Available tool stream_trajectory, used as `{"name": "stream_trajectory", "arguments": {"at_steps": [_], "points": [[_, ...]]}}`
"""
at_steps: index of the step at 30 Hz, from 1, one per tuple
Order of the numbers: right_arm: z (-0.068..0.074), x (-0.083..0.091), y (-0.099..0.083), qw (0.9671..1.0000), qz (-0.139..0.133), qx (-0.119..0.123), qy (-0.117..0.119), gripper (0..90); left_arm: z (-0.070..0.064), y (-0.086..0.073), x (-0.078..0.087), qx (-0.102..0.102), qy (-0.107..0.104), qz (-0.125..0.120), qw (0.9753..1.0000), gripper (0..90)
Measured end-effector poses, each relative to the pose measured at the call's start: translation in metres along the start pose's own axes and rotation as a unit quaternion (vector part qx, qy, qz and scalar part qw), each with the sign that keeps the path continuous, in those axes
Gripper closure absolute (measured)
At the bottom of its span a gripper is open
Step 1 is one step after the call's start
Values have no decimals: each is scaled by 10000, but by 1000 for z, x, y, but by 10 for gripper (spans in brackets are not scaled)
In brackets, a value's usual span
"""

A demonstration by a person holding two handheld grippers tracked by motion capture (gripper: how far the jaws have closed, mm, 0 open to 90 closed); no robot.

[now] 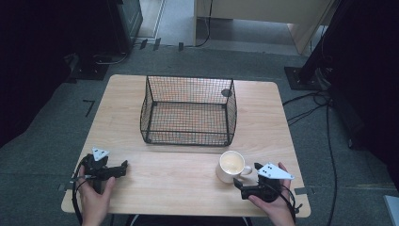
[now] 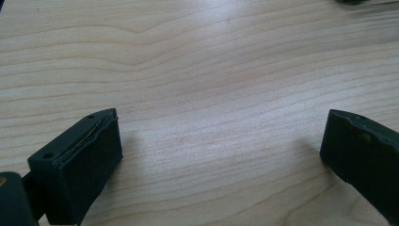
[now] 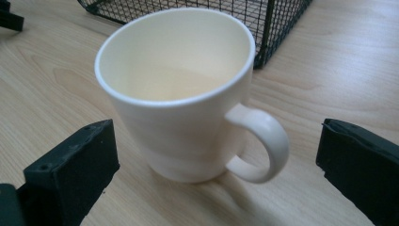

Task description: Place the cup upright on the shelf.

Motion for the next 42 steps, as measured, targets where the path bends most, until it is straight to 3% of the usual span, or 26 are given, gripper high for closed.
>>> {"name": "stream_trajectory", "arguments": {"at_steps": [3, 10, 20, 29, 34, 37, 42], "points": [[0, -2, 3, 10000, -37, -12, 42, 0, 0, 0, 0, 1, 1, -1, 10000, 0], [7, -13, 11, 9990, -10, 106, 425, 0, 0, 0, 0, 1, 1, -3, 10000, 0], [18, -24, 20, 9977, 65, 386, 557, 0, 0, 0, 0, 0, 1, 0, 10000, 0], [23, -29, 23, 9968, 90, 634, 482, 0, 0, 0, 0, 0, 0, -1, 10000, 0], [23, -34, 23, 9973, 112, 645, 323, 0, 0, 0, 0, 1, 1, -1, 10000, 0], [24, -37, 24, 9968, 46, 751, 256, 80, 0, 0, 0, 0, 2, 0, 10000, 0], [25, -38, 25, 9966, 18, 791, 212, 94, 0, 0, 0, 0, 2, -2, 10000, 0]]}}
Point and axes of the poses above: each handheld gripper's, and its own axes: x roughly backward along the jaws, y roughly out of its top, z roughly to its left, the point moved 9 cm from there along -x, roughly forward along the jaws, and after that the axes turned 12 degrees about -y, right-handed, at the moved point
